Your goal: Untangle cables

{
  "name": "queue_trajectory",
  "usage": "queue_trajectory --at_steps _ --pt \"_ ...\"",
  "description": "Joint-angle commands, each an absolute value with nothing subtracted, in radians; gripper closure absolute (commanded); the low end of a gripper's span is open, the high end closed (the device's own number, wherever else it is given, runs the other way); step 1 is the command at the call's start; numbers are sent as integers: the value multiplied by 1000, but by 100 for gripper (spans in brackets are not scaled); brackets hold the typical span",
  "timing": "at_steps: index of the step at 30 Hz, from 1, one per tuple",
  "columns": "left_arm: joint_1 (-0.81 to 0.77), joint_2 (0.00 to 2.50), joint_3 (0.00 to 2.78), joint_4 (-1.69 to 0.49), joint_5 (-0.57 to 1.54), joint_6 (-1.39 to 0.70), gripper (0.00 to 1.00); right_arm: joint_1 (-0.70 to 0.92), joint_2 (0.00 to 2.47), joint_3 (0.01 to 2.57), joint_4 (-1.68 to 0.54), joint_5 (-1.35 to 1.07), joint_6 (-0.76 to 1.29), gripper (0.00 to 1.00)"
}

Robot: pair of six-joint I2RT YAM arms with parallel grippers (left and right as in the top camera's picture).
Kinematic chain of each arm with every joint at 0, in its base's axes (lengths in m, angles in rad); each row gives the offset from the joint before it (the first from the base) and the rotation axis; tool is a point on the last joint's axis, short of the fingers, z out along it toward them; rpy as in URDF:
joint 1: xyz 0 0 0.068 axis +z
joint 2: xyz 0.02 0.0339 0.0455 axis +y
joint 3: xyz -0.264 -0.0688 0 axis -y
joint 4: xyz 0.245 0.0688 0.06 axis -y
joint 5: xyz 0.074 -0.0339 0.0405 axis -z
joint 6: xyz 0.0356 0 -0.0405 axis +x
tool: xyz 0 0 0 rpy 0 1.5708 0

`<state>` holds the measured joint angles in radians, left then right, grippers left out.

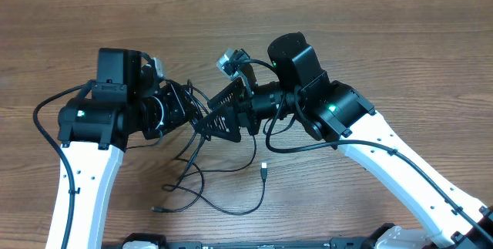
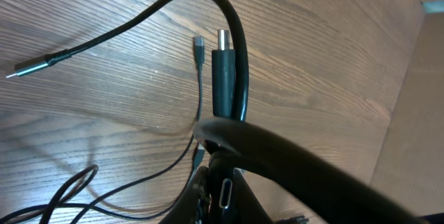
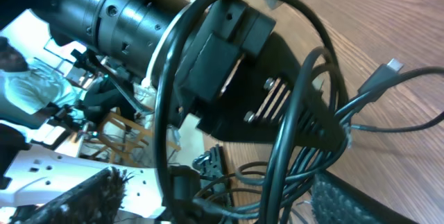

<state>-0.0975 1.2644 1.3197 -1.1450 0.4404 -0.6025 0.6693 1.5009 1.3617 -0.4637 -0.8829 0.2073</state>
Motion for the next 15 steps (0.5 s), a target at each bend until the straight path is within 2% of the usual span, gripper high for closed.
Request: queue_trajectory --at_steps 1,2,3,8,15 --pt "-126 1261 1347 -1146 437 -630 92 674 1500 1380 -457 -857 181 49" --pt "-127 1261 1353 -1147 437 -630 92 674 1500 1380 -457 -856 181 93" --pt "-127 1261 1358 -1148 438 -630 92 674 1500 1380 -459 -853 182 96" --pt "-127 1261 1388 -1158 439 -628 92 674 1500 1380 -477 -789 194 96" --pt "-127 1261 1447 -1208 445 -589 91 672 1500 1380 -485 -540 303 96"
